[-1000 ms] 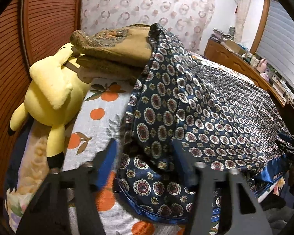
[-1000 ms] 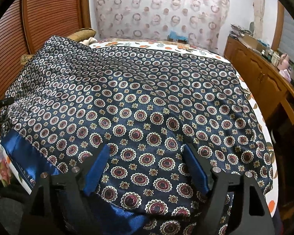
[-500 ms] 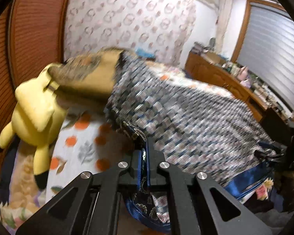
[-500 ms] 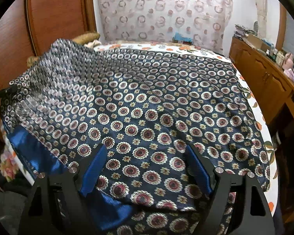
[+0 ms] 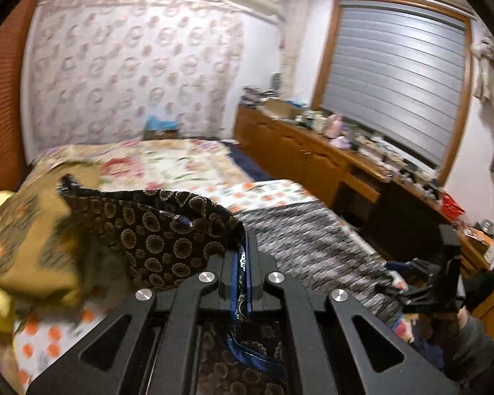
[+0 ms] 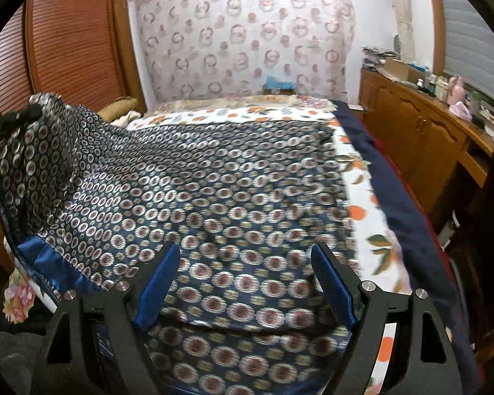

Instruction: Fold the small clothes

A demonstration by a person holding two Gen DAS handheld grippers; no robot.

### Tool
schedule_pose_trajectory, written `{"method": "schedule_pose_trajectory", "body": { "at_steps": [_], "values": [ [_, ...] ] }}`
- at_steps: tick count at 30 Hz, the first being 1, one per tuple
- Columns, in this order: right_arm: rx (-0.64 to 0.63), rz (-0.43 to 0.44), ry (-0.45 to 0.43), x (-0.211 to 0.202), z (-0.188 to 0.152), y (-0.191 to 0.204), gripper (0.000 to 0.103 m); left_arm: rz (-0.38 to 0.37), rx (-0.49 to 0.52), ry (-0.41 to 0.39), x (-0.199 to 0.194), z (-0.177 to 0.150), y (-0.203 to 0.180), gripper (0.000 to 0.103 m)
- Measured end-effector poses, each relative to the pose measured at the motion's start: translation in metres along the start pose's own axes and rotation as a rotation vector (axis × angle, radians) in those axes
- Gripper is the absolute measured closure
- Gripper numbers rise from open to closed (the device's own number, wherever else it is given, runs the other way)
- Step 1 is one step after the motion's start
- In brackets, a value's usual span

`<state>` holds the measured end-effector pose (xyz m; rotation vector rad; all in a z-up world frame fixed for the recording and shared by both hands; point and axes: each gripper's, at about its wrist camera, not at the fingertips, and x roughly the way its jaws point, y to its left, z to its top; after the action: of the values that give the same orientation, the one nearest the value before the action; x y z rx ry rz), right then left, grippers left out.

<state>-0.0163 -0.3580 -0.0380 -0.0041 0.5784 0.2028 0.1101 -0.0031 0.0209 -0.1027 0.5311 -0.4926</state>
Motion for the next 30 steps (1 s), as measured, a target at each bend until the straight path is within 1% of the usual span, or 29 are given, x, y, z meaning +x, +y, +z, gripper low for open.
{"method": "schedule_pose_trajectory", "body": {
  "at_steps": [6, 9, 12, 14, 16, 17, 19, 21, 23, 24, 25, 26, 27, 30],
  "values": [
    [0.02, -0.029, -0.033, -0.015, -0.006, -0.021, 0.02, -0.131, 0.071, 0.018, 0.026, 0.026, -0.053, 0.099],
    [0.03, -0.043, -0.046, -0.022, -0.007, -0.029, 0.02, -0.186, 0.115, 0.03, 0.029, 0.033, -0.078, 0.099],
    [0.043, -0.053, -0.057, -0.028, -0.007, -0.028, 0.02, -0.241, 0.142, 0.038, 0.027, 0.039, -0.098, 0.099],
    [0.049, -0.056, -0.062, -0.03, -0.006, -0.03, 0.02, -0.251, 0.16, 0.034, 0.027, 0.041, -0.107, 0.098],
    [0.053, -0.057, -0.069, -0.033, -0.007, -0.03, 0.02, -0.24, 0.172, 0.03, 0.031, 0.042, -0.111, 0.098],
    [0.054, -0.057, -0.07, -0.034, -0.008, -0.03, 0.02, -0.235, 0.176, 0.042, 0.035, 0.041, -0.111, 0.098],
    [0.053, -0.057, -0.068, -0.032, -0.009, -0.029, 0.02, -0.229, 0.174, 0.1, 0.049, 0.036, -0.108, 0.09],
    [0.051, -0.06, -0.065, -0.027, -0.007, -0.029, 0.02, -0.196, 0.171, 0.112, 0.053, 0.029, -0.101, 0.066],
    [0.052, -0.059, -0.06, -0.025, -0.007, -0.03, 0.02, -0.194, 0.16, 0.105, 0.052, 0.025, -0.094, 0.052],
    [0.054, -0.059, -0.058, -0.024, -0.005, -0.031, 0.02, -0.195, 0.152, 0.108, 0.053, 0.024, -0.093, 0.043],
    [0.055, -0.057, -0.057, -0.023, -0.004, -0.031, 0.02, -0.19, 0.144, 0.108, 0.051, 0.022, -0.091, 0.037],
    [0.056, -0.054, -0.057, -0.022, -0.004, -0.03, 0.02, -0.175, 0.139, 0.1, 0.048, 0.019, -0.086, 0.028],
    [0.056, -0.05, -0.057, -0.023, -0.002, -0.03, 0.02, -0.149, 0.138, 0.088, 0.046, 0.016, -0.083, 0.025],
    [0.048, -0.036, -0.056, -0.019, 0.002, -0.026, 0.02, -0.08, 0.138, 0.079, 0.039, 0.006, -0.069, 0.025]
  ]
}}
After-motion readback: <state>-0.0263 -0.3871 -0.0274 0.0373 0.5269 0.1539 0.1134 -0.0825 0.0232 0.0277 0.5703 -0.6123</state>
